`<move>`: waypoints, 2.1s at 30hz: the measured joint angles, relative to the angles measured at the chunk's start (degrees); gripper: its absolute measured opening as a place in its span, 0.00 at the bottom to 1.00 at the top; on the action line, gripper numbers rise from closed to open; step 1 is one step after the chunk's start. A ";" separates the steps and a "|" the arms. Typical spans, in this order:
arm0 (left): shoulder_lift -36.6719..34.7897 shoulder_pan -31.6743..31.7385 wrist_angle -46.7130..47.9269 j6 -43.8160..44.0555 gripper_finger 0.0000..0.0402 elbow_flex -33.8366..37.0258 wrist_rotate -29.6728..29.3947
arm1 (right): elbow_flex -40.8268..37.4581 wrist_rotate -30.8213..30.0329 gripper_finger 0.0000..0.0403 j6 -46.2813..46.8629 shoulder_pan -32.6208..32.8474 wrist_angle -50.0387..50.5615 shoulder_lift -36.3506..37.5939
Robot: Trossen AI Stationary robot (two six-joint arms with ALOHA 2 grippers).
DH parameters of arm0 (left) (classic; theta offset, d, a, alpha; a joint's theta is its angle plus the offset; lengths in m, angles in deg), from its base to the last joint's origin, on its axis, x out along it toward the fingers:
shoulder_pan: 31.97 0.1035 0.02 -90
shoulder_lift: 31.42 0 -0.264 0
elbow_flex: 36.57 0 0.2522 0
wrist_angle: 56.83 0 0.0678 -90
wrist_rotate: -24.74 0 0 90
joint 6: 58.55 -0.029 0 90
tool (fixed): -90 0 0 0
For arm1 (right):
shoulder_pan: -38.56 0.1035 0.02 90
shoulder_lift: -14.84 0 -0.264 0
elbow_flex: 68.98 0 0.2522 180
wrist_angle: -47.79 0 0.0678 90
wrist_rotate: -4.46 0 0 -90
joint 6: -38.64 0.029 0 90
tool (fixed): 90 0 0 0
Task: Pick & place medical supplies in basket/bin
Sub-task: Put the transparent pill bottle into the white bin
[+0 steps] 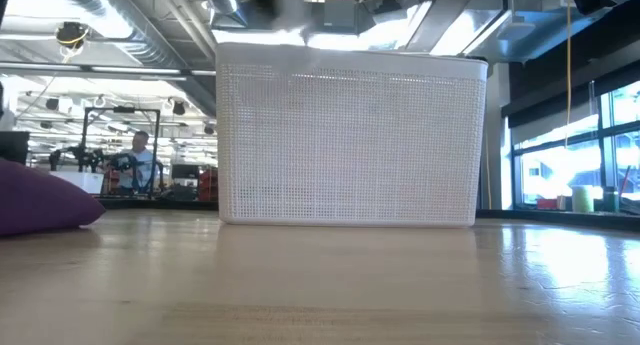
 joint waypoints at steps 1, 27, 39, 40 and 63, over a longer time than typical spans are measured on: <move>-0.01 1.25 -0.19 -1.31 0.36 -2.11 -0.57 | 0.00 0.02 0.75 0.02 0.02 0.02 0.00; 10.10 40.71 -19.99 -2.56 0.36 -15.09 31.98 | 0.00 0.02 0.75 -2.89 0.01 0.29 -0.02; 23.78 43.11 -25.55 -3.62 0.36 -15.04 35.50 | -0.02 0.00 0.75 -2.80 0.02 0.81 -0.02; 24.46 43.08 -25.56 -3.61 0.36 -15.05 36.92 | -0.02 0.00 0.75 -2.80 0.00 0.87 -0.02; 30.13 42.21 -29.29 -3.70 0.38 -15.07 38.67 | -0.01 0.00 0.75 -2.15 0.01 1.79 -0.02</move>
